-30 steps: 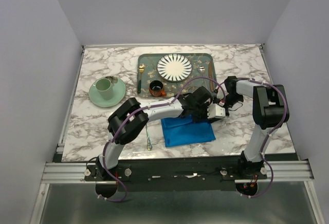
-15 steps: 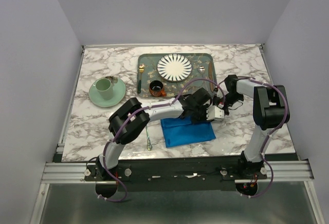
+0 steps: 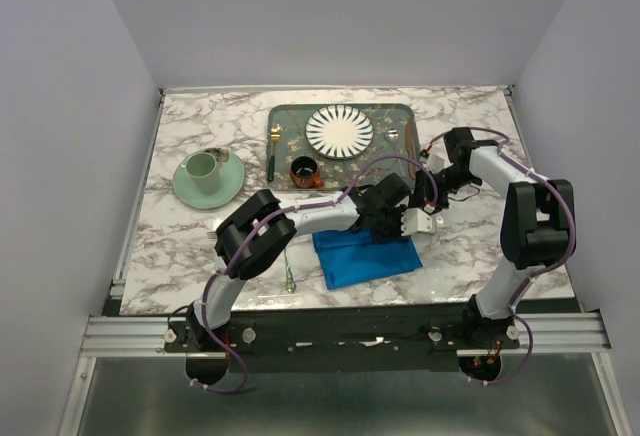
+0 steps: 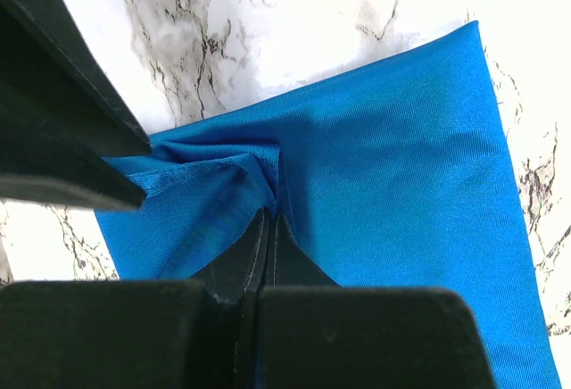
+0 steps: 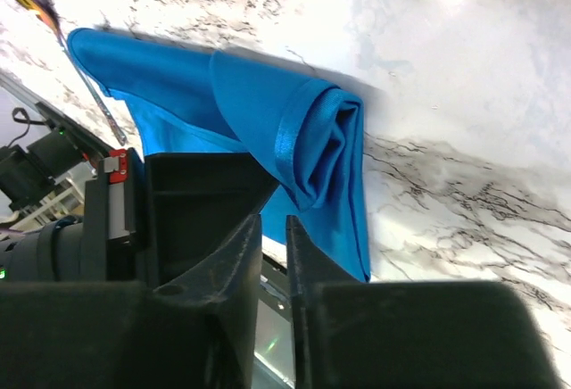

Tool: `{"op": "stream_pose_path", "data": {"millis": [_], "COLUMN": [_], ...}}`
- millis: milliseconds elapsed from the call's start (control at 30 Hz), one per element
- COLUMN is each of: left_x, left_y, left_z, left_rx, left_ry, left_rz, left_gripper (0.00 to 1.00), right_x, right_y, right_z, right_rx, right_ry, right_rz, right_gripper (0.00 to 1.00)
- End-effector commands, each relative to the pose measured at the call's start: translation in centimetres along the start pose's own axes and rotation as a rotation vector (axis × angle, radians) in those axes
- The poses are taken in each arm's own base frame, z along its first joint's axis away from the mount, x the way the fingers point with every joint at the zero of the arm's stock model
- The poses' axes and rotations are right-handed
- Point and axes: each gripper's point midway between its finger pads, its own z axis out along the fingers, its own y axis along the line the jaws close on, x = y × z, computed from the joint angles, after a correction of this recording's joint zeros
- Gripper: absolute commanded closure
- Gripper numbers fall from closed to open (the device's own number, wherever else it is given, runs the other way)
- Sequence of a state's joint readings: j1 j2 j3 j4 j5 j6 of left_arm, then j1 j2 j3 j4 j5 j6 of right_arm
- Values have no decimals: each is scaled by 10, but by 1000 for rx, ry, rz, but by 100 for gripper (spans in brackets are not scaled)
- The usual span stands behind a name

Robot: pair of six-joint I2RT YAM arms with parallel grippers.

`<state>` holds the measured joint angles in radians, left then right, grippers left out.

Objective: Fold the napkin into a case and place the utensils inside
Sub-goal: Smooth out the 2/3-rectangle-folded napkin at the center of the board.

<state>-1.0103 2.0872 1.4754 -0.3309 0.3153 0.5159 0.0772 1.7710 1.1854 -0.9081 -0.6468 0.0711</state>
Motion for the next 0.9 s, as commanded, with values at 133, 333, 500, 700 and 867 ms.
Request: {"op": "stream_pose_path", "data": {"millis": [133,333,500,700,867], "left_x": [5,5,4,-3,-11], "left_y": [-11,-11,-10,-7,-3], "left_z": [7,6,7,6,-7], "left_rx": [47,46,49,45,28], "left_ry": [13,13,11,2,-4], "left_rz": [-1,-2,-1,3,-6], "left_gripper": [100,100,100,95,71], "right_x": [-13,-13,-13,-12,-11], "right_y": [1,-3,-9,-24,-37], "right_z": [9,23,32,40,44], "right_rx": [-38,-52,-30,25,94], "right_ry": [-6,24,39,62,79], "right_rz": [40,70,66,83,80], "right_gripper": [65,63,63,74,97]}}
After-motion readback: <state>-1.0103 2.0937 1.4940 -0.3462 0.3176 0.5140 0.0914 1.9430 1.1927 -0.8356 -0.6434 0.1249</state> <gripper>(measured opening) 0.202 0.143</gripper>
